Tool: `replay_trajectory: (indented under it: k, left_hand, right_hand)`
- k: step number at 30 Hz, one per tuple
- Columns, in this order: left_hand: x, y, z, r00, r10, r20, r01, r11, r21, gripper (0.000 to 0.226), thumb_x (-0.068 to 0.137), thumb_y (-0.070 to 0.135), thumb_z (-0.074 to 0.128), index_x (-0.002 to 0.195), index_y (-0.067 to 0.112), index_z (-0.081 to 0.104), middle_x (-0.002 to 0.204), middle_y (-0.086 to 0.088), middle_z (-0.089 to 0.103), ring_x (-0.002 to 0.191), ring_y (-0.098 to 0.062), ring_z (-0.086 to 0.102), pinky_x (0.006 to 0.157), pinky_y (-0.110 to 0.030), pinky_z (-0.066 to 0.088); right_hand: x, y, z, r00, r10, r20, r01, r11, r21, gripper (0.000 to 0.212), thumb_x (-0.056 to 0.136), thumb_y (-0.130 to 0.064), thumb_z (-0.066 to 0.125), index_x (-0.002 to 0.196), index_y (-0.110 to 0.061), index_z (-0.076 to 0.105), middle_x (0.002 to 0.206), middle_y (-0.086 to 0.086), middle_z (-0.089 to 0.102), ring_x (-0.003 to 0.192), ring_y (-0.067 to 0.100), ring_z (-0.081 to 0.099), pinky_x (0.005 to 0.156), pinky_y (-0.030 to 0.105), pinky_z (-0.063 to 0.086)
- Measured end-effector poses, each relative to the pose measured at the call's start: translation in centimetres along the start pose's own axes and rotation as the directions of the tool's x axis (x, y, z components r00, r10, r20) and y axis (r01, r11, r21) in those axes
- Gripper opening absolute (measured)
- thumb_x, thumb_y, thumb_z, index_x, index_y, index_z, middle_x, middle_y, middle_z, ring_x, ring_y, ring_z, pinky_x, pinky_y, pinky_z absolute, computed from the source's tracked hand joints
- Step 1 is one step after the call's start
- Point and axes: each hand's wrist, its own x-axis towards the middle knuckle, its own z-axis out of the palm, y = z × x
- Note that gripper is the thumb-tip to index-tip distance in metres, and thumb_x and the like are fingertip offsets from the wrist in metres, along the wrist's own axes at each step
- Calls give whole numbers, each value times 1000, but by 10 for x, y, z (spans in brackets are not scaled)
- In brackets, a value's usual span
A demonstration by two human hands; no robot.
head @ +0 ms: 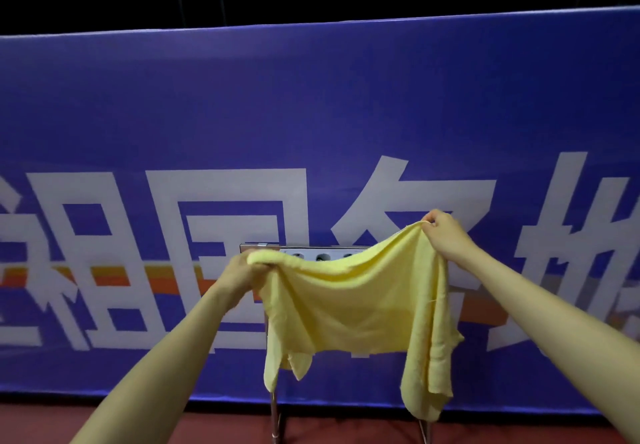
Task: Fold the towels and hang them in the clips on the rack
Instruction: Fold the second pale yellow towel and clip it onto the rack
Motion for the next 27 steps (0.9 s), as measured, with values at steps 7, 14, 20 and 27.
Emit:
replay_trajectory:
  k: [7, 14, 20, 27]
  left_hand:
    - [5, 39, -4, 923, -242, -299, 105, 907, -407, 20, 94, 32, 53, 93, 14, 62, 83, -6, 63, 76, -18, 59, 64, -31, 50]
    - [-5, 80, 11, 980, 127, -154, -125, 992, 22, 24, 97, 20, 43, 91, 10, 65, 91, -8, 63, 87, -21, 58, 73, -32, 48]
    - [-4, 109, 33, 969, 246, 34, -248, 946, 209, 24, 96, 21, 49, 79, 15, 65, 80, -3, 63, 79, -18, 59, 66, -24, 48]
    - [-4, 117, 46, 970, 213, 115, -238, 927, 289, 22, 91, 22, 59, 72, 12, 65, 69, -5, 63, 67, -16, 60, 62, -26, 50]
  right_hand:
    - [-16, 6, 6, 993, -40, 110, 43, 999, -24, 11, 94, -17, 51, 90, -9, 57, 74, 2, 55, 71, 18, 51, 55, 26, 36]
    - [-33, 4, 21, 947, -85, 309, 135, 981, -141, 12, 87, -15, 64, 79, -7, 65, 67, 1, 63, 58, 8, 55, 53, 19, 39]
    - [-41, -28, 27, 952, -200, 230, 183, 978, 95, 5, 86, -11, 63, 82, -12, 66, 77, 5, 69, 73, 20, 67, 69, 32, 56]
    - [-63, -76, 27, 930, -357, 92, 287, 858, 425, 4, 84, -16, 69, 87, -14, 66, 83, 3, 69, 72, 10, 64, 68, 24, 54]
